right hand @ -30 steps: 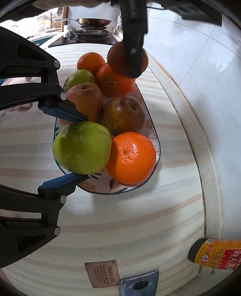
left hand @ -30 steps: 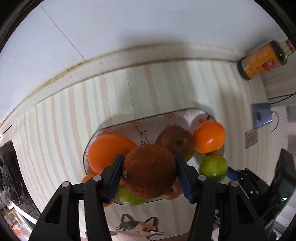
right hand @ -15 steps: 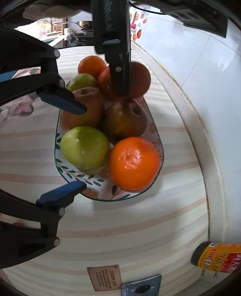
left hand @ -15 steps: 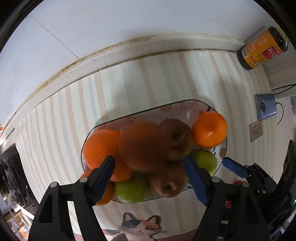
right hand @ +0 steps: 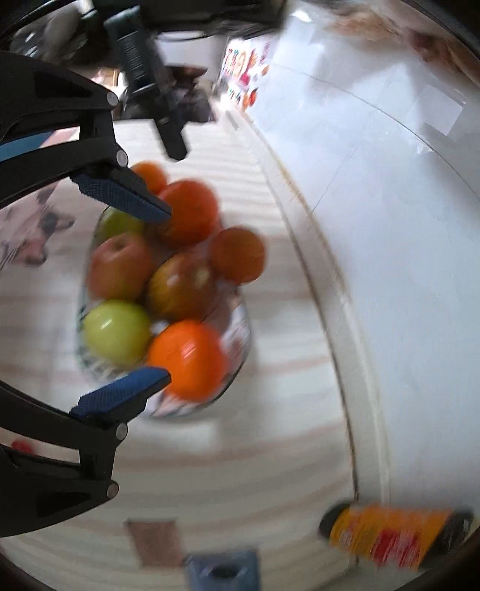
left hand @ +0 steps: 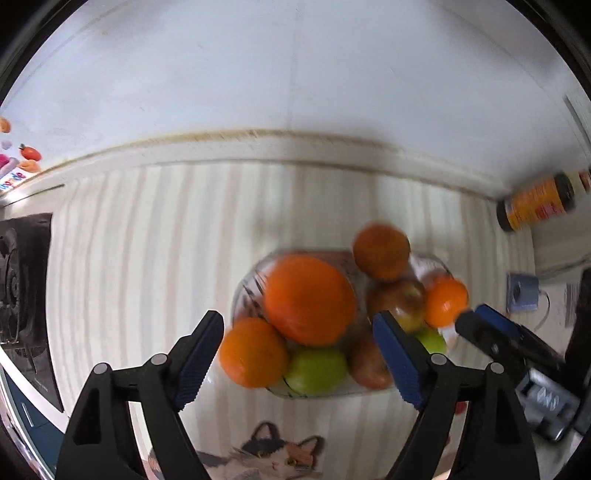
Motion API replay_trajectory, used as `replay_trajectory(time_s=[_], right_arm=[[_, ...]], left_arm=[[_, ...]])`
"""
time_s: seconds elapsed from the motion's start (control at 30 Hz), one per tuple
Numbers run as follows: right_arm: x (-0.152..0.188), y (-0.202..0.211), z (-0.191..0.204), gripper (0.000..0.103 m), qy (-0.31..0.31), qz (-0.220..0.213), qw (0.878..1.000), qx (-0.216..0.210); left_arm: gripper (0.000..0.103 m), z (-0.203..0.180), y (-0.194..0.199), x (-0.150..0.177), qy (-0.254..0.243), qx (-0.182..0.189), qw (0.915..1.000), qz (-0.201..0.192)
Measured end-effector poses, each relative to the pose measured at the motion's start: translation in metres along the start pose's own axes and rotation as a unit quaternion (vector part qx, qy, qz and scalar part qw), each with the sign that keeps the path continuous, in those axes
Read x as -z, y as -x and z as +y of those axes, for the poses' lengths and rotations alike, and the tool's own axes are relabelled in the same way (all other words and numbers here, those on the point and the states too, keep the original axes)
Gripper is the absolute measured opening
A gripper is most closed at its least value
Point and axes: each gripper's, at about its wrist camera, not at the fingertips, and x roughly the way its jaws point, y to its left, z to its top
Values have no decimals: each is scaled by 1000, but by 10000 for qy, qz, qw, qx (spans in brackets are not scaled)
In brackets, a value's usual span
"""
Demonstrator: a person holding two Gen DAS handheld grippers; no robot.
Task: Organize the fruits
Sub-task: 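Withdraw both tools from the plate toward the cherry tomatoes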
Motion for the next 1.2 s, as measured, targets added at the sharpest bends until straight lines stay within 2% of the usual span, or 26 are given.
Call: replay_trajectory(time_s=[0.17,0.33,0.37,0.43,0.6,0.77,0.97,1.2], right_arm=[[-30,-6,17,79,151,-34,9992,358],[-12,21,30,81,517,-237,9907,1234],[-4,28,33,84,570,-255,9894,1312],[10,41,37,97,633,-305,9872,1432],[59,79,51,97,799,-551,9810,1678],[112,122,68,97,804,-864,9765,1801],[172,167,89,97,754,-1209,9724,1846],[225,203,117,97,836,-1612,9646,1912]], left_arm=[[84,9,6,-7,140,-182,9995,-205],[84,10,19,12,161,-283,9987,-382],[84,9,23,18,159,-291,9985,-425],[84,8,30,33,134,-265,9984,-490],[84,3,59,73,44,-97,9977,-671],[84,0,96,120,-212,-84,9952,-949],[84,3,134,168,-433,-7,9913,-1241],[84,10,169,213,-547,-20,9850,-1638]])
